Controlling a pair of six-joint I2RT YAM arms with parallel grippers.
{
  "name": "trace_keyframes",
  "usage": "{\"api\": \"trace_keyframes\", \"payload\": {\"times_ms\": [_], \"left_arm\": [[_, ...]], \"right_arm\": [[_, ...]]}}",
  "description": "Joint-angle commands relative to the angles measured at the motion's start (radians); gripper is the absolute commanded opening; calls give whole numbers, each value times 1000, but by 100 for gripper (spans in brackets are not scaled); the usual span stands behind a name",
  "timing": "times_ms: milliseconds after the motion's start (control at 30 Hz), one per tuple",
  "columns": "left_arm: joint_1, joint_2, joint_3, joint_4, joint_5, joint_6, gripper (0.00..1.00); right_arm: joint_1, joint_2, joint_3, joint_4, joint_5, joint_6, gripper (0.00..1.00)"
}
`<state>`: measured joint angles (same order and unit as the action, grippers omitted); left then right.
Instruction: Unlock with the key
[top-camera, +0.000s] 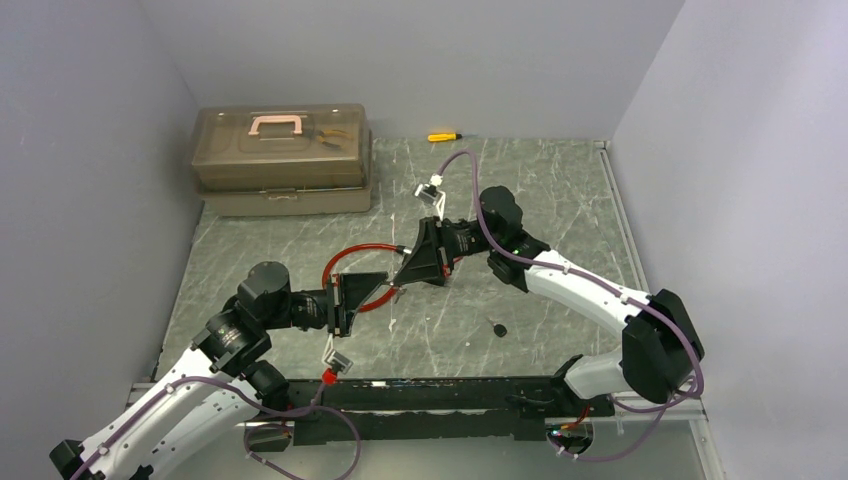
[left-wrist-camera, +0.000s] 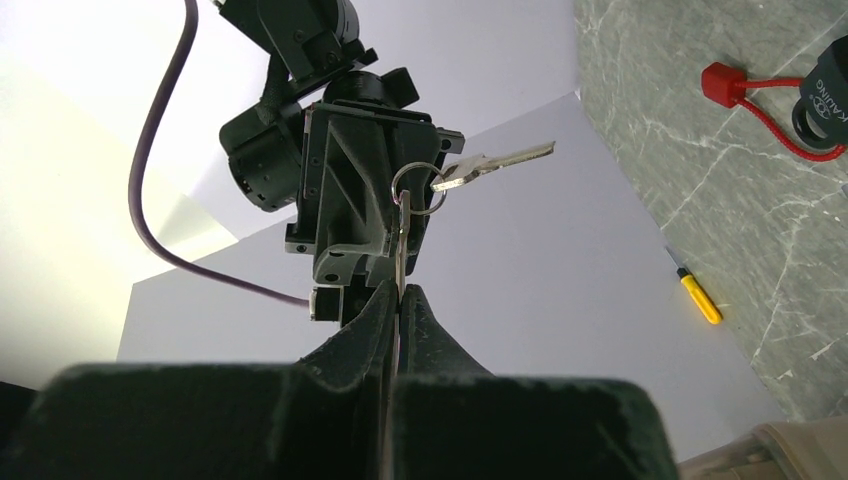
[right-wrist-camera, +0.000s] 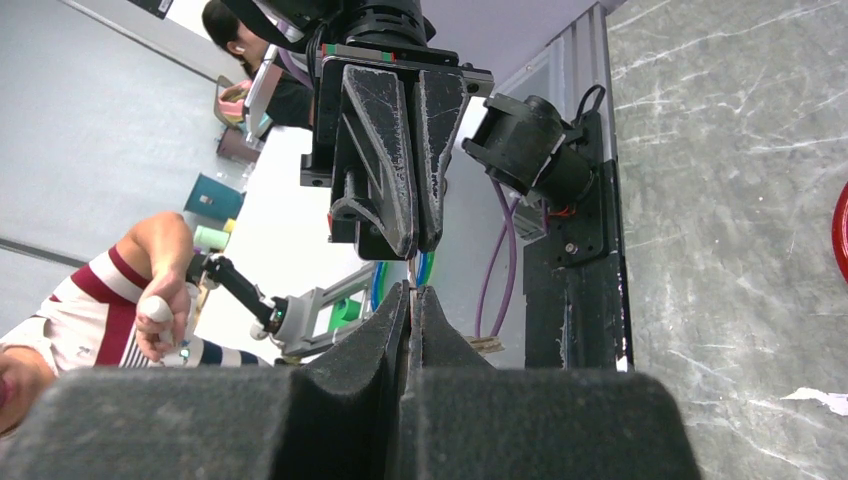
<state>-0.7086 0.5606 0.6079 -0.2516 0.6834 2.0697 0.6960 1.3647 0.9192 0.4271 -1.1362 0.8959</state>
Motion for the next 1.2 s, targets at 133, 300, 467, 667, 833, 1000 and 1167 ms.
{"api": "trace_keyframes", "payload": {"times_ms": [133,300,467,667,833,1000,1167], "left_arm": [[-4,19,13,64,-85,-51,49],[-3,91,101,0,-260,-399,92],[54,266,260,-187,-354,-841,98],[217,558,431,-404,-251,-1085,98],[265,855,616,-522,-172,-1126,98],[264,1062,723,-544,-140,-999,98],[267,1276,878,-609,-120,-897,90]], "right_arm": [[1,-51,-46,62,8,11,0],[-26,-59,-45,-68,37,-55,0],[-112,-95,-98,-120,72,-75,0],[-209,-190,-102,-417,239,-248,0],[-260,-286,-132,-523,318,-290,0],[-312,-384,-173,-561,357,-286,0],[-350,-441,-187,-588,375,-279,0]]}}
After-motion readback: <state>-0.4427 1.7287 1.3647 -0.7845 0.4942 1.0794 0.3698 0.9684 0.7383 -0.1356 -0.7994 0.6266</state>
